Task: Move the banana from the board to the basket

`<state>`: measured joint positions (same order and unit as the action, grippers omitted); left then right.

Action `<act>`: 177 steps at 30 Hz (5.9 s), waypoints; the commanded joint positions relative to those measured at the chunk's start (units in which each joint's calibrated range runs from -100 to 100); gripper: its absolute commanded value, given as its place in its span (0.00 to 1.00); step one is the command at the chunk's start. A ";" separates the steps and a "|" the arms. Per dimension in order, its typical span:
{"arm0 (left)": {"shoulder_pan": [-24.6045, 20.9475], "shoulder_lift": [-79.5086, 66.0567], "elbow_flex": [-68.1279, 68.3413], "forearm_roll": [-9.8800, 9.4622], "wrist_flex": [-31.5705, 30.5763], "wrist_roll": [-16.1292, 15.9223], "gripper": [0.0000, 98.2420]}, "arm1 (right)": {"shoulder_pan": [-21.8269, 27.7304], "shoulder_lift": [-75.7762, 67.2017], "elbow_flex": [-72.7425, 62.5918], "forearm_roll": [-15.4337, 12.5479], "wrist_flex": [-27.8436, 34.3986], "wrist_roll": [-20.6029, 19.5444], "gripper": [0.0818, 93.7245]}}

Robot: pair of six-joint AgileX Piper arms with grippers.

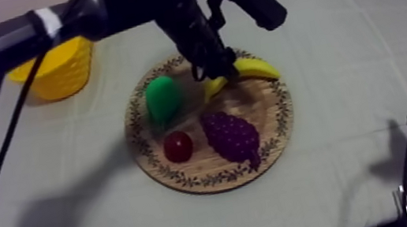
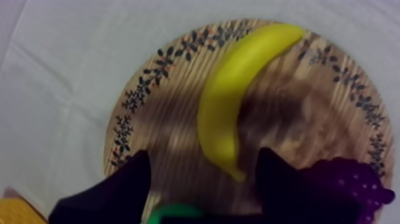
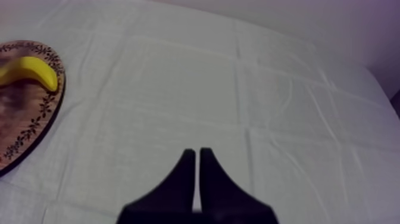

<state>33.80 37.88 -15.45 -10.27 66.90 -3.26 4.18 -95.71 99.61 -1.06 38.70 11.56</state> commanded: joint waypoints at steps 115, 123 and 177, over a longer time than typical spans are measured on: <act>-30.05 -4.04 13.19 -10.12 -19.77 3.30 0.41 | 0.03 -0.05 0.05 0.01 0.01 -0.01 0.00; -30.75 -13.61 27.43 -7.75 -31.15 3.06 0.04 | 0.03 -0.05 0.05 0.01 0.01 -0.01 0.00; -30.92 -137.80 114.51 8.29 -31.79 12.14 0.00 | 0.03 -0.05 0.05 0.01 0.01 -0.01 0.00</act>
<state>2.80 -99.84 98.91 -1.91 36.90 -0.55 4.18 -95.71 99.61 -1.06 38.70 11.56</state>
